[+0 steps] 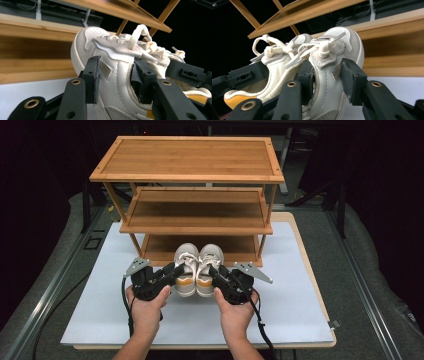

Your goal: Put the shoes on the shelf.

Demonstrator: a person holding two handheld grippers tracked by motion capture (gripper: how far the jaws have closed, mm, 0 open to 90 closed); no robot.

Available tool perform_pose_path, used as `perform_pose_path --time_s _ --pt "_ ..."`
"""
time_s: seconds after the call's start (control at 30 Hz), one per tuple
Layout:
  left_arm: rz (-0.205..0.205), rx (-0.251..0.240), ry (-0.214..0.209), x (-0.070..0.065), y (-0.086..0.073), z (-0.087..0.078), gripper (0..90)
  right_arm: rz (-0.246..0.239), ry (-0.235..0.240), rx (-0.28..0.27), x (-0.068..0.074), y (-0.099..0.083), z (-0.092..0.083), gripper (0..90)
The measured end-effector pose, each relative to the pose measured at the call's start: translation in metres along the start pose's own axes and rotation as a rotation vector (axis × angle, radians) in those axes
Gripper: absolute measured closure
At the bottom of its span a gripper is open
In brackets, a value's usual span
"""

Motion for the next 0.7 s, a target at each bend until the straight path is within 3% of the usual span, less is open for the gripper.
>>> perform_pose_path --time_s 0.4,0.43,0.5,0.7 --pt "0.02 -0.035 -0.006 -0.008 0.023 -0.006 60.5 -0.032 0.001 -0.025 0.01 0.021 -0.003 63.1" --pt "0.024 -0.04 -0.007 -0.009 0.026 -0.007 60.6 -0.031 0.009 -0.001 0.011 0.021 -0.005 63.1" --pt "0.029 -0.047 -0.007 -0.01 0.031 -0.009 60.5 -0.038 0.004 -0.04 0.014 0.029 -0.004 63.1" --pt "0.034 -0.052 -0.002 -0.011 0.043 -0.011 60.6 -0.046 0.005 -0.04 0.02 0.04 -0.003 63.1"
Point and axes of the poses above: each handheld gripper's, and its own axes: z roughly forward along the jaws, y roughly out of its top, x roughly to its left, the point moved 10 cm from there along z, roughly forward along the jaws, and after that the axes turned 15 degrees about y, right-handed, at the moved point
